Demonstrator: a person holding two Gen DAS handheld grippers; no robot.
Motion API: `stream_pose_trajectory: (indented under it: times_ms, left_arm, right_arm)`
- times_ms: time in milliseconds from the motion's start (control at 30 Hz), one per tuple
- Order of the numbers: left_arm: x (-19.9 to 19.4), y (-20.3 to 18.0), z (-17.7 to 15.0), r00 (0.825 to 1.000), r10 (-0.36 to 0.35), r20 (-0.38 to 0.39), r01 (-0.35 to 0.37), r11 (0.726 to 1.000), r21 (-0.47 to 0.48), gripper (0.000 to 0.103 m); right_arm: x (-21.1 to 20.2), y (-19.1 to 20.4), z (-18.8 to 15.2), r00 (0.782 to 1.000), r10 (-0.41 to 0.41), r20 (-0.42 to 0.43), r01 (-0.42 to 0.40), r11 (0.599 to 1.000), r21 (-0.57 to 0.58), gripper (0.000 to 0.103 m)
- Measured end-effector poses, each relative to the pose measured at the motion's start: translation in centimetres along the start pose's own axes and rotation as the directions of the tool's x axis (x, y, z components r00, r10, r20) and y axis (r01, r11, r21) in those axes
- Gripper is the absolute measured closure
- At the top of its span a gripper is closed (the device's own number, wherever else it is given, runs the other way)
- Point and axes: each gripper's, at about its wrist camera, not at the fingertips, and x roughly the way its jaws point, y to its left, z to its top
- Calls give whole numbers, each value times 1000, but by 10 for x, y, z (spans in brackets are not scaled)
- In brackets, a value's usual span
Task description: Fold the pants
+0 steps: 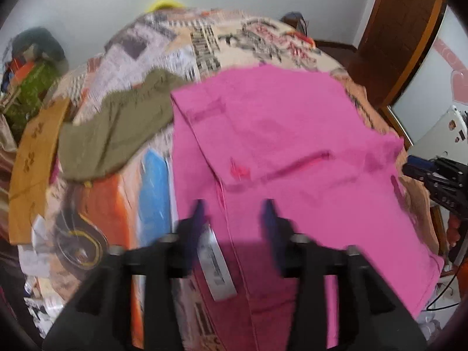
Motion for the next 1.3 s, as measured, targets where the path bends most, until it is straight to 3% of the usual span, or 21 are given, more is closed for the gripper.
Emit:
stream_pose_trajectory:
  times_ms: [67, 233, 333, 567, 633, 700, 733, 800, 900, 1100, 1200, 1300]
  left_arm:
    - [-5, 1, 12, 999, 1, 39, -1, 1000, 2, 44]
    - [10, 10, 39, 999, -13, 45, 13, 1000, -4, 43]
    - [33, 22, 47, 999, -39, -1, 39, 998, -50, 43]
    - [84, 32, 50, 988, -105, -111, 96, 992, -83, 43]
    - [89, 32, 51, 990, -106, -94, 98, 991, -88, 48]
    - [89, 30, 52, 991, -105, -77, 99, 992, -74, 68]
    - [90, 29, 53, 993, -90, -72, 85, 994, -70, 73]
    - [92, 27, 56, 996, -53, -68, 49, 997, -59, 87]
    - [95, 26, 61, 995, -62, -72, 58, 996, -63, 98]
    - [87, 16, 66, 1000, -6, -29, 6, 1000, -10, 101]
    - [78, 15, 69, 999, 50, 17, -50, 999, 20, 101]
    - [81, 15, 77, 994, 108, 14, -109, 993, 40, 100]
  right_arm:
    - [-6, -8, 12, 999, -22, 41, 22, 1000, 10, 61]
    - [9, -20, 40, 998, -34, 60, 33, 999, 14, 60]
    - [32, -20, 47, 999, -32, 27, 32, 999, -3, 60]
    - [83, -16, 52, 990, 89, -109, -91, 996, -11, 60]
    - [99, -15, 51, 982, 92, -162, -96, 995, -18, 60]
    - [107, -14, 52, 980, 100, -172, -106, 994, -30, 61]
    - [107, -13, 52, 980, 96, -172, -103, 994, -35, 62]
    - [110, -8, 56, 981, 85, -177, -96, 994, -59, 82]
    - [114, -2, 61, 978, 101, -182, -112, 992, -52, 94]
    - [114, 6, 67, 986, 72, -147, -86, 992, -91, 98]
    - [113, 0, 67, 991, 17, -131, -31, 994, -104, 98]
    - [117, -12, 66, 990, 5, -138, -15, 997, -74, 102]
